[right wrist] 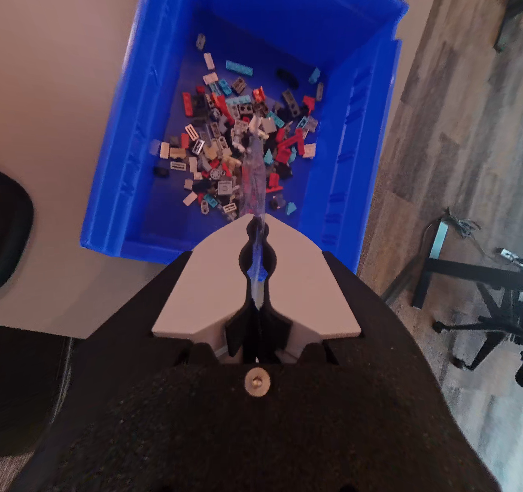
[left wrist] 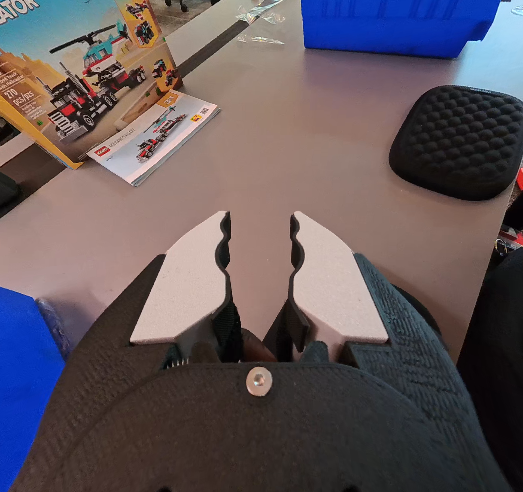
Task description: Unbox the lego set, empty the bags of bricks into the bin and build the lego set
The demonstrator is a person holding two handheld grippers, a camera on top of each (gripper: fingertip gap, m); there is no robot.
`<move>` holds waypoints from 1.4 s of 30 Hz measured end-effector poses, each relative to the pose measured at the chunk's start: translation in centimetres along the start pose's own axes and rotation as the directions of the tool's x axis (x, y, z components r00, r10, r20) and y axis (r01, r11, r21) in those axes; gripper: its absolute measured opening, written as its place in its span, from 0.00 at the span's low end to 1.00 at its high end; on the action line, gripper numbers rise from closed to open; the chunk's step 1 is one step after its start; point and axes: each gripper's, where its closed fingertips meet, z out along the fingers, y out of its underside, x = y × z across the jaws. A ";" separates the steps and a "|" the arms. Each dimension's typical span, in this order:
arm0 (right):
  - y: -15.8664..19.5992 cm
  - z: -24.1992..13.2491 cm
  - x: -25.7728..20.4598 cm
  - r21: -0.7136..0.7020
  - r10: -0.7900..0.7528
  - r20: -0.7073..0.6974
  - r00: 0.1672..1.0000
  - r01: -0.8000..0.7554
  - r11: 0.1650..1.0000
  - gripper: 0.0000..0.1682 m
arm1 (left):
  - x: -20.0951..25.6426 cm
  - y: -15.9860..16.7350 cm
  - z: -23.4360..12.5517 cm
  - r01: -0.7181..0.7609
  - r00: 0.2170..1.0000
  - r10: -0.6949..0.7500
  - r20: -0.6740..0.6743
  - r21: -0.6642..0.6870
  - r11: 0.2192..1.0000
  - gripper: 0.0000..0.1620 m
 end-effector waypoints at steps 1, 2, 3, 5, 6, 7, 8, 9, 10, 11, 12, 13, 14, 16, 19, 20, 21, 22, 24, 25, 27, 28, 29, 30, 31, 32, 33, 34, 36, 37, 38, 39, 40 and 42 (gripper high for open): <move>-0.6 -0.1 -0.1 0.035 0.008 0.011 1.000 -0.008 0.999 0.00 | 0.0 0.0 0.0 0.001 1.000 -0.001 0.001 -0.001 1.000 0.25; -0.9 -0.2 -0.5 0.047 0.023 0.047 0.999 -0.026 0.999 0.00 | 0.0 0.0 0.0 0.001 1.000 -0.001 0.000 0.000 1.000 0.25; -0.7 -0.2 -0.6 0.019 0.029 0.059 0.998 -0.030 0.999 0.00 | 0.1 0.0 0.0 0.002 1.000 -0.002 -0.001 0.001 1.000 0.25; -0.6 -0.3 0.1 0.006 0.013 0.002 1.000 -0.013 1.000 0.00 | 0.2 0.1 0.1 0.003 1.000 -0.003 -0.004 0.001 1.000 0.25; -1.1 -0.4 0.0 0.047 0.023 0.011 1.000 -0.023 0.999 0.00 | 0.3 0.1 0.1 0.002 1.000 -0.002 -0.006 -0.001 1.000 0.25; -1.2 -0.4 -0.4 0.056 0.040 0.044 0.998 -0.042 0.998 0.00 | 0.3 0.2 0.1 0.002 1.000 -0.002 -0.006 -0.002 1.000 0.25; -0.6 -0.3 -0.5 0.013 0.043 0.049 0.998 -0.044 0.999 0.00 | 0.4 0.2 0.1 0.002 1.000 -0.002 -0.007 -0.004 1.000 0.25; -0.1 -0.2 -0.3 -0.027 0.029 0.021 0.999 -0.029 0.999 0.00 | 0.4 0.2 0.1 0.003 1.000 -0.003 -0.008 -0.006 1.000 0.25; -0.1 -0.3 -0.1 -0.020 0.017 0.004 1.000 -0.017 1.000 0.00 | 0.4 0.3 0.1 0.002 1.000 -0.002 -0.010 -0.008 1.000 0.25; -0.5 -0.3 -0.4 0.005 0.023 0.021 1.000 -0.023 1.000 0.01 | 0.5 0.3 0.1 0.000 1.000 0.000 -0.010 -0.010 1.000 0.25; -0.6 -0.3 -0.7 0.001 0.030 0.046 0.998 -0.030 1.000 0.01 | 0.5 0.3 0.1 -0.002 1.000 0.002 -0.010 -0.011 1.000 0.25; -0.3 -0.3 -0.6 -0.032 0.020 0.044 0.999 -0.018 0.999 0.01 | 0.5 0.3 0.1 -0.004 1.000 0.004 -0.011 -0.013 1.000 0.25; 0.0 -0.4 -0.4 -0.063 -0.005 0.027 1.000 0.006 0.998 0.01 | 0.5 0.4 0.0 -0.006 1.000 0.006 -0.012 -0.016 1.000 0.25; -0.9 -0.6 -0.2 -0.026 -0.014 0.014 1.000 0.014 1.000 0.01 | 0.6 0.6 0.1 -0.010 1.000 0.010 -0.011 -0.025 1.000 0.25; -0.5 -0.8 -0.4 -0.092 -0.040 0.031 0.999 0.042 0.995 0.00 | 0.5 0.6 0.1 -0.016 1.000 0.016 -0.006 -0.030 0.999 0.25; -0.6 -0.8 -0.1 -0.098 -0.056 0.010 0.998 0.057 0.994 0.00 | 0.5 0.6 0.1 -0.015 1.000 0.015 -0.007 -0.029 0.999 0.25; -1.2 -0.8 0.0 -0.059 -0.050 0.001 0.999 0.050 0.997 0.00 | 0.5 0.6 0.1 -0.014 1.000 0.013 -0.008 -0.028 1.000 0.25; -1.6 -0.8 -0.2 -0.032 -0.031 0.021 0.999 0.032 0.999 0.00 | 0.5 0.6 0.1 -0.013 1.000 0.013 -0.009 -0.026 1.000 0.25; -0.5 -0.7 -0.2 -0.108 -0.041 0.018 0.999 0.043 0.993 0.00 | 0.5 0.6 0.1 -0.013 1.000 0.012 -0.011 -0.027 1.000 0.25; -0.5 -0.8 0.1 -0.113 -0.058 -0.008 0.998 0.057 0.992 0.00 | 0.5 0.7 0.1 -0.013 1.000 0.013 -0.011 -0.029 0.999 0.25; -1.9 -0.9 -0.5 -0.016 -0.024 0.032 0.999 0.024 1.000 0.00 | 0.5 0.7 0.1 -0.015 1.000 0.015 -0.011 -0.032 0.999 0.25; -1.6 -0.8 -0.7 -0.038 -0.016 0.056 0.998 0.018 0.999 0.00 | 0.5 0.7 0.1 -0.015 1.000 0.014 -0.012 -0.032 0.999 0.25; -0.8 -0.9 -0.4 -0.094 -0.034 0.029 0.999 0.036 0.995 0.00 | 0.5 0.8 0.1 -0.013 1.000 0.013 -0.012 -0.032 0.999 0.25; -0.7 -0.8 -0.1 -0.112 -0.058 0.002 0.998 0.058 0.992 0.00 | 0.5 0.8 0.1 -0.012 1.000 0.012 -0.012 -0.032 0.999 0.25; -1.2 -0.8 0.0 -0.076 -0.054 -0.002 0.999 0.054 0.996 0.00 | 0.5 0.9 0.1 -0.011 1.000 0.010 -0.011 -0.032 0.999 0.25; -1.9 -0.8 -0.3 -0.034 -0.029 0.018 0.999 0.030 0.999 0.00 | 0.4 1.0 0.0 -0.009 1.000 0.009 -0.010 -0.033 0.999 0.25; -1.8 -0.8 -0.5 -0.041 -0.016 0.038 0.999 0.018 0.999 0.00 | 0.4 1.1 0.0 -0.005 1.000 0.005 -0.011 -0.035 0.999 0.25; -1.4 -0.9 -0.3 -0.080 -0.028 0.016 0.999 0.029 0.996 0.00 | 0.3 1.2 0.1 0.001 1.000 -0.002 -0.010 -0.038 0.999 0.25; -2.6 -1.0 -0.1 -0.005 -0.048 -0.016 0.999 0.048 0.999 0.00 | -0.1 1.3 0.0 0.011 1.000 -0.011 -0.003 -0.036 0.999 0.25; -3.4 -1.2 -0.4 0.056 -0.016 0.007 1.000 0.015 0.998 0.00 | -0.2 1.2 0.0 0.012 1.000 -0.012 -0.005 -0.031 0.999 0.25; -3.3 -1.4 -0.7 0.042 -0.012 0.024 1.000 0.011 0.999 0.00 | -0.2 1.1 -0.1 0.011 1.000 -0.011 -0.010 -0.027 1.000 0.25; -2.5 -1.5 -0.5 -0.018 -0.039 -0.001 0.999 0.039 0.999 0.00 | -0.3 1.0 -0.1 0.011 1.000 -0.012 -0.014 -0.024 1.000 0.25; -2.4 -1.7 -0.2 -0.038 -0.064 -0.035 0.997 0.063 0.997 0.00 | -0.5 0.9 -0.2 0.013 1.000 -0.013 -0.013 -0.023 1.000 0.25; -3.5 -2.1 -0.3 0.057 -0.017 -0.030 0.999 0.018 0.998 0.00 | -0.8 0.8 -0.2 0.010 1.000 -0.010 -0.012 -0.021 1.000 0.25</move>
